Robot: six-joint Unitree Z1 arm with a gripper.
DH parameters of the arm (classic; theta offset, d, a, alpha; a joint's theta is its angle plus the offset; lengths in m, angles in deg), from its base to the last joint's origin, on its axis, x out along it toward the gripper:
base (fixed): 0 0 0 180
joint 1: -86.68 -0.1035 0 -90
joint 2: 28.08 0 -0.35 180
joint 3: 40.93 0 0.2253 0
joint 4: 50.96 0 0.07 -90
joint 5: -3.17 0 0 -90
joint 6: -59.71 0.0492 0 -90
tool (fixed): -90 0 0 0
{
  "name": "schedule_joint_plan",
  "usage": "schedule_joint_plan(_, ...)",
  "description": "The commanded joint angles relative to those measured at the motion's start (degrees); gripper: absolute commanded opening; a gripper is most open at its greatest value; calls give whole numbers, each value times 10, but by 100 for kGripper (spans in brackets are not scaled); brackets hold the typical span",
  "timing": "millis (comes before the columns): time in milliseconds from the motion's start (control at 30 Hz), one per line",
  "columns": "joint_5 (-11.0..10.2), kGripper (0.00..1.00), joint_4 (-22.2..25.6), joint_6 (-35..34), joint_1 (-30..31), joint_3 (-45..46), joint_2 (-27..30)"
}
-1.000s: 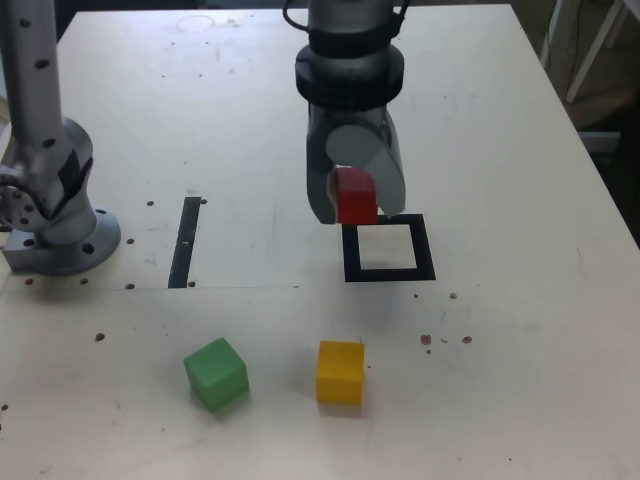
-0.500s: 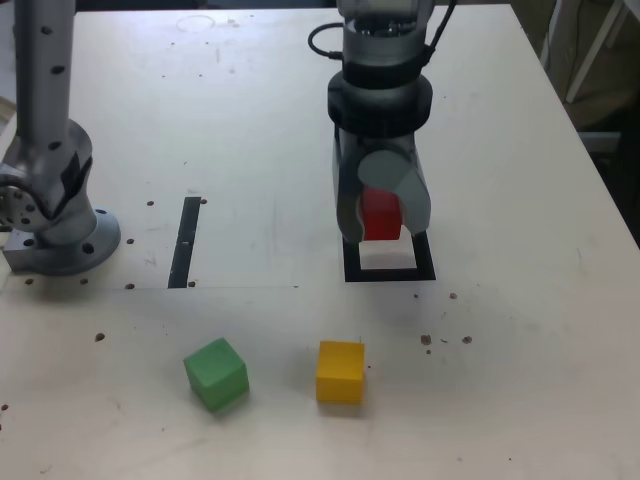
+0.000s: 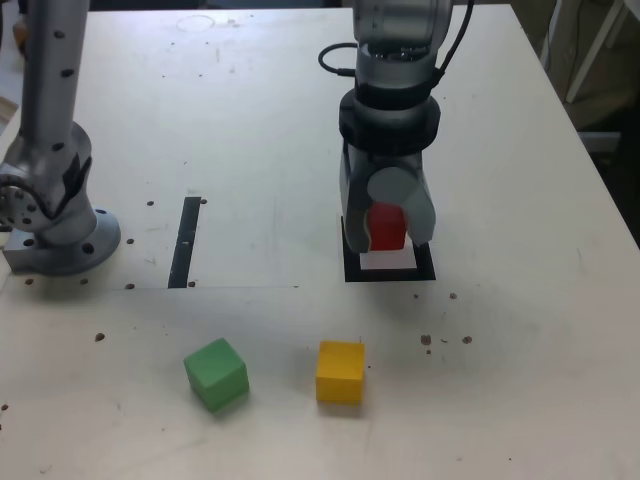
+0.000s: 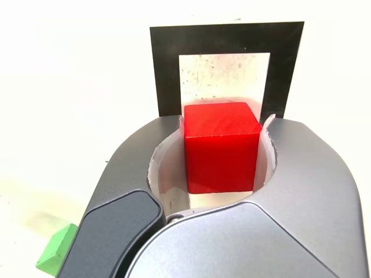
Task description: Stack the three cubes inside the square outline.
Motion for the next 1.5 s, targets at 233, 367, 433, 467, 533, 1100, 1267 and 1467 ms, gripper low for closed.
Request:
schedule_joint_plan(233, 1, 38, -16, 7, -8, 8, -12)
schedule_joint_plan(367, 2, 72, -27, 16, -9, 11, -12)
schedule_joint_plan(433, 4, 89, -33, 20, -10, 15, -12)
schedule_joint_plan(467, 5, 95, -36, 22, -10, 18, -12)
schedule_joint_plan(533, 8, 97, -39, 22, -11, 23, -12)
schedule_joint_plan(1100, -15, 99, -4, 21, -12, 31, 44)
schedule_joint_plan(1267, -28, 99, 45, 20, 7, 18, 72)
schedule_joint_plan(1467, -24, 99, 101, -1, 64, 1, 94)
